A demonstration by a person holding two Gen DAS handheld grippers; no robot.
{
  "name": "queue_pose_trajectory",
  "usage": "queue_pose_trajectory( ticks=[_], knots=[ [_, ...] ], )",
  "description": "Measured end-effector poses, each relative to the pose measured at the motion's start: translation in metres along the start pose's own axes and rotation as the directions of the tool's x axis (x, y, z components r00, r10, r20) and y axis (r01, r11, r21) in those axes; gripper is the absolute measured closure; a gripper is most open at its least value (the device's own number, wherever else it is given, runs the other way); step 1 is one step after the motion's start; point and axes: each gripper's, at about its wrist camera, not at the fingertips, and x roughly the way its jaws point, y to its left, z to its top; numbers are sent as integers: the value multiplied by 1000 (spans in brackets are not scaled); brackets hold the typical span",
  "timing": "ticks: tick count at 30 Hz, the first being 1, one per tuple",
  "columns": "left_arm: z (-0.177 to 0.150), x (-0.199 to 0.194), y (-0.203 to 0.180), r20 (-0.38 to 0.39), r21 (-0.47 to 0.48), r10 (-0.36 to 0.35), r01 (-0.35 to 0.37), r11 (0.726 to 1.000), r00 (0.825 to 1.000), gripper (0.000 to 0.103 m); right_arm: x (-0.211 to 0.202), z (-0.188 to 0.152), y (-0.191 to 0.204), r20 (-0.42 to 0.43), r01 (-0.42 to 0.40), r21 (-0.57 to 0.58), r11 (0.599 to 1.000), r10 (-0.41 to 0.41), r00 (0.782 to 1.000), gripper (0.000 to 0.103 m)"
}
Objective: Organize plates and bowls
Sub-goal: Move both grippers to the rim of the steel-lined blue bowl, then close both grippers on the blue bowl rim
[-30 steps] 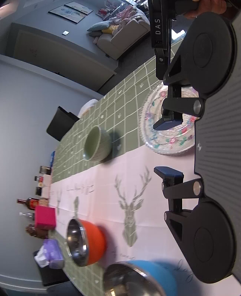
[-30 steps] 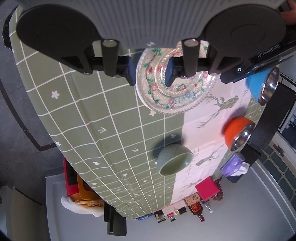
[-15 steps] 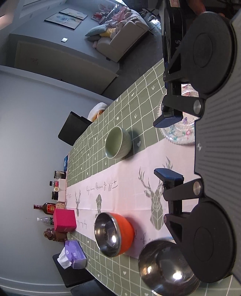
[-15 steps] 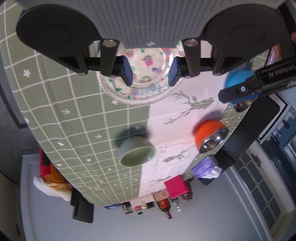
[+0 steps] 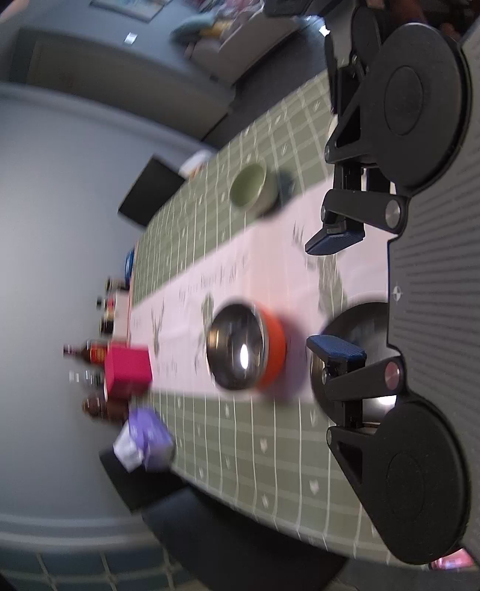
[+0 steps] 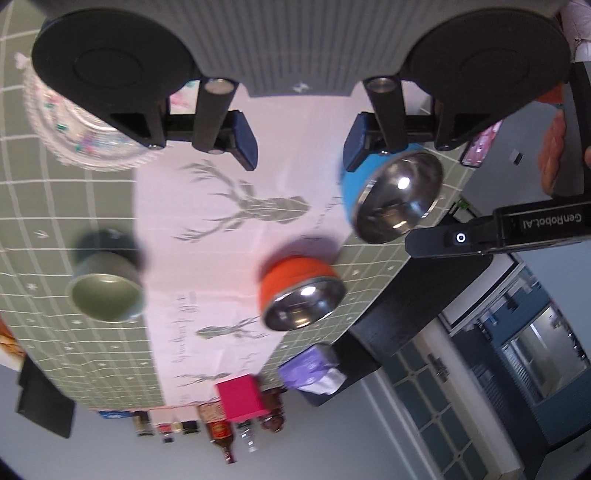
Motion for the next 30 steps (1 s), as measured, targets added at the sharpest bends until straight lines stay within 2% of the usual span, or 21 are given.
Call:
queue_pose_trajectory(
  ticks=[3,5,10,14,17,21,26,30],
  knots=[
    [1,2,34,-20,-89,65,-66,994,998,46,23,10,19,-40,-25,2,1000,25,999,47],
    [-1,5,48,-33,-113,88,-91,989,996,46,38,15,28,-69,-32,11,999,32,997,47],
    [-13,28,75,-130,-186,37,-62,981,991,46,69,25,32,-135,-32,82,996,43,990,49],
    [-20,42,78,-180,-150,113,-141,979,977,47,81,29,30,-153,-23,111,994,40,987,49],
    [-23,46,82,-199,-169,93,-127,977,976,47,86,30,30,-164,-21,117,993,40,986,49],
    [-27,49,80,-215,-152,123,-158,976,969,47,90,30,32,-180,-29,117,993,50,982,50],
    [-30,58,84,-248,-161,119,-162,973,961,54,98,29,32,-190,-22,103,994,42,981,52],
    [-31,59,83,-247,-164,122,-165,973,961,58,103,27,27,-198,-27,117,993,50,979,58]
  ],
)
